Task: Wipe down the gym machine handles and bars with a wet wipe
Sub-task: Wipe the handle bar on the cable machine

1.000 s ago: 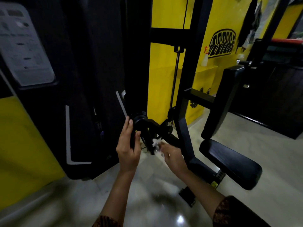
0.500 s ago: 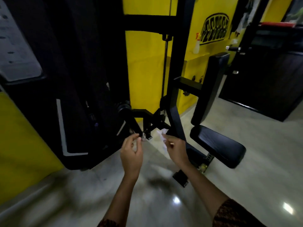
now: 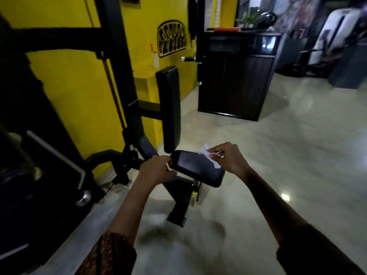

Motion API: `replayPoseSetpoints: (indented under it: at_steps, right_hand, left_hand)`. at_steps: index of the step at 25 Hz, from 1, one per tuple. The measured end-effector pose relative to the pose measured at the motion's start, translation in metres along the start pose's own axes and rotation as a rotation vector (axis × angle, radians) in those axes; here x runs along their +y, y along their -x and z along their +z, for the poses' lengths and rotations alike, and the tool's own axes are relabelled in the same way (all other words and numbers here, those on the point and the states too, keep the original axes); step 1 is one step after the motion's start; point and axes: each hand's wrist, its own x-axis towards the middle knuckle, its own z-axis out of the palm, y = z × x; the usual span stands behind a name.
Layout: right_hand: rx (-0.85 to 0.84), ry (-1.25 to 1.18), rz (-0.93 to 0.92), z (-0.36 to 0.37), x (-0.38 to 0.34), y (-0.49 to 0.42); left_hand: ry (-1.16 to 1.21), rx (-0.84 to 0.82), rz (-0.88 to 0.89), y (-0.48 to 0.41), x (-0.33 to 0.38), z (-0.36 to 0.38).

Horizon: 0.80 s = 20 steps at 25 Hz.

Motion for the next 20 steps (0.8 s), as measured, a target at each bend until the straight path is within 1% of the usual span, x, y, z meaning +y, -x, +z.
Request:
replayPoseSetpoints:
  at_steps: [3,6,9,13,20]
  right_hand:
    - [0.007,0.039,-0.014,-0.037,0.045,-0.01]
    - [0.006,0.086,-0.058,-0.072,0.088,-0.029]
    - [-0.035,0.069,-0.092,-0.101,0.12,-0.051]
    - [-0.056,0.002,-0.126,-0.123,0.15,-0.079]
    - [-0.048,-0.028,-0.17,-0.12,0.2,-0.135]
  left_hand:
    - [0.05,0.069,0.045,-0.042,0.052,0.009]
    - [0.087,0.038,0.039,-0.082,0.102,0.022]
    - [0.119,0.02,0.009,-0.114,0.135,0.028]
    - [0.124,0.064,-0.031,-0.145,0.162,0.035]
    - [0.083,0.048,-0.052,-0.207,0.179,0.056]
